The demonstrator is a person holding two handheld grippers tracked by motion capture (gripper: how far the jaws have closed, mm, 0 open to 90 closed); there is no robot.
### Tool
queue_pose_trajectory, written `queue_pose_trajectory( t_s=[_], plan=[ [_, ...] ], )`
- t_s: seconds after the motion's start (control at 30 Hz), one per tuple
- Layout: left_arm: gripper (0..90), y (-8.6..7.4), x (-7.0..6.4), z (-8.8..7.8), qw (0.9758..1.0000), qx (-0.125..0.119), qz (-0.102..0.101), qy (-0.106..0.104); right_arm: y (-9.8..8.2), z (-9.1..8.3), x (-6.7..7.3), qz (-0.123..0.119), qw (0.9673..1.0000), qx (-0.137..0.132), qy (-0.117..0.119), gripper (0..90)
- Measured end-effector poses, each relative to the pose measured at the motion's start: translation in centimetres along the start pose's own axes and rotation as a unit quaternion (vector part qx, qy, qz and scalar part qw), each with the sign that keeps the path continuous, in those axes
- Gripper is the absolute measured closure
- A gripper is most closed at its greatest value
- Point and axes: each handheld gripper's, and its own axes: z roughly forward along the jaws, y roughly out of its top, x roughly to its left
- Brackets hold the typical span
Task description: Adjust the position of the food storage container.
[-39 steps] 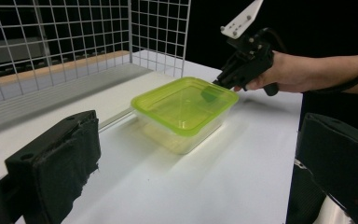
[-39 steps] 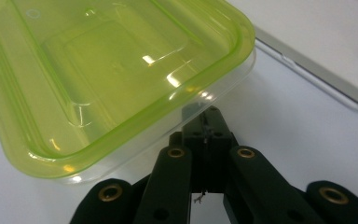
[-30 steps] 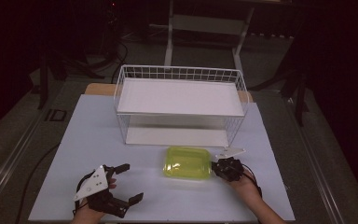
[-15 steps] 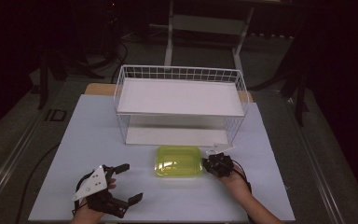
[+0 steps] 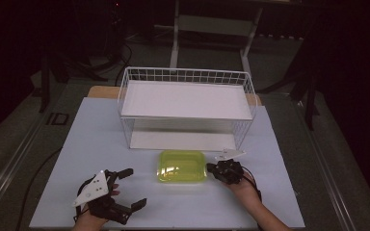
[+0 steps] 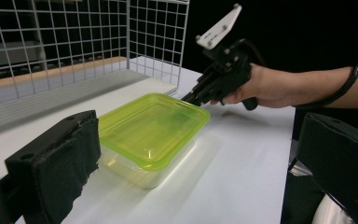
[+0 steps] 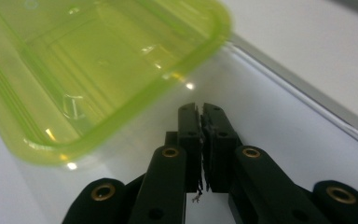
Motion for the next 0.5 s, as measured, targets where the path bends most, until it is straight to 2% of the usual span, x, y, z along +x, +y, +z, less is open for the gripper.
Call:
queue_pose_trajectory(
  t_s=[0.1,0.17,0.23,0.3,0.4,0.43,0.5],
  plan=[
    [0.4,-0.1,0.0,0.2,1.0000,0.006,-0.002,-0.002,-0.2,-0.7,-0.2,0.001,1.0000,-0.004,-0.009,80.6],
    [0.4,-0.1,0.1,0.4,0.9998,0.020,0.004,0.003,-0.4,-1.7,-0.4,-0.001,0.9998,-0.012,-0.018,71.4],
    [0.4,-0.2,0.1,0.5,0.9997,0.023,0.007,0.004,-0.6,-2.5,-0.6,0.004,0.9994,-0.022,-0.027,61.3],
    [0.5,-0.2,0.2,0.5,0.9996,0.024,0.009,0.011,-0.7,-3.4,-0.4,0.009,0.9984,-0.031,-0.046,44.7],
    [0.5,-0.1,0.2,0.6,0.9994,0.033,0.000,0.007,-0.6,-4.7,0.3,0.025,0.9967,-0.066,-0.040,22.3],
    [0.5,-0.1,0.2,0.6,0.9994,0.035,-0.007,0.007,-0.6,-5.0,0.5,0.026,0.9965,-0.074,-0.030,15.2],
    [0.5,0.1,0.0,0.7,0.9993,0.035,-0.013,0.008,-0.4,-5.8,1.0,0.022,0.9960,-0.085,-0.015,12.4]
  ],
)
